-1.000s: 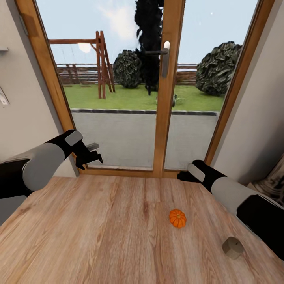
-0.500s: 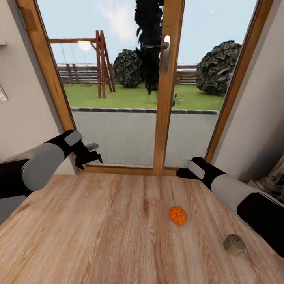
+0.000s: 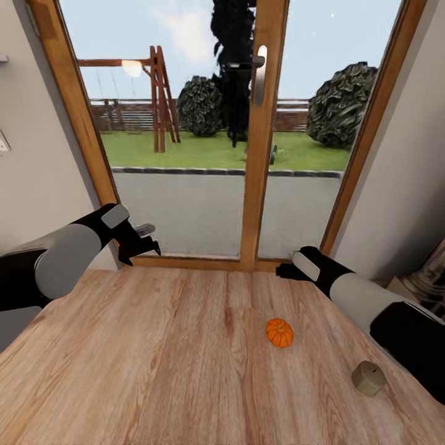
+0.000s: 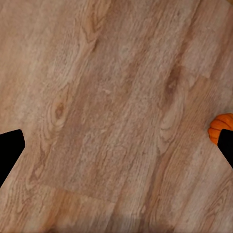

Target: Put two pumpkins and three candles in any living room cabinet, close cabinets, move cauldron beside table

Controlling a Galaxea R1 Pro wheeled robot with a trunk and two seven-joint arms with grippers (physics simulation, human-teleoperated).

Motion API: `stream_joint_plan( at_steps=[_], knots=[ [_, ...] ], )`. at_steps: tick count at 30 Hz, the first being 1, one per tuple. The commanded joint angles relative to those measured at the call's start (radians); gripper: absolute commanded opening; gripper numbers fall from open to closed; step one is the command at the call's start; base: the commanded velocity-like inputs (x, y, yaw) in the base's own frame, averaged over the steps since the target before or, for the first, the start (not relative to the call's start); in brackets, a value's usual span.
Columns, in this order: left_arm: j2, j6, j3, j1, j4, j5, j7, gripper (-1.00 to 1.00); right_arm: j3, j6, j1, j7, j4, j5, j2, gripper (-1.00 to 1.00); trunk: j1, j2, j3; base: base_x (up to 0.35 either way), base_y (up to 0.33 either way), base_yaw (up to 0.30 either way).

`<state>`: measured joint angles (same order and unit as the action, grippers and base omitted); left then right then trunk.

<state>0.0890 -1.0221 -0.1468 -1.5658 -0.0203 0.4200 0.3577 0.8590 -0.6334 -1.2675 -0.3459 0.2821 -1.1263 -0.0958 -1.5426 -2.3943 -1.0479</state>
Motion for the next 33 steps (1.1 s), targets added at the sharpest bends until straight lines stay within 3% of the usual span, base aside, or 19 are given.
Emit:
stream_joint_plan(
  at_steps=[1, 15, 33],
  knots=[
    [0.0, -0.003, -0.008, 0.0, -0.002, 0.005, 0.01, 1.0, 0.007, 0.001, -0.001, -0.008, 0.003, -0.011, -0.001, 1.0, -0.004, -0.008, -0.004, 0.0, 0.0, 0.0],
    [0.001, -0.001, -0.007, 0.0, -0.001, 0.005, 0.01, 1.0, 0.007, 0.141, 0.0, -0.007, -0.031, -0.011, -0.009, 1.0, -0.057, -0.106, -0.048, 0.0, 0.0, 0.0],
    [-0.003, 0.001, -0.007, 0.0, -0.002, 0.005, 0.01, 1.0, 0.009, 0.191, 0.005, -0.007, -0.053, -0.011, -0.009, 1.0, -0.065, -0.11, -0.118, 0.0, 0.0, 0.0]
  ],
)
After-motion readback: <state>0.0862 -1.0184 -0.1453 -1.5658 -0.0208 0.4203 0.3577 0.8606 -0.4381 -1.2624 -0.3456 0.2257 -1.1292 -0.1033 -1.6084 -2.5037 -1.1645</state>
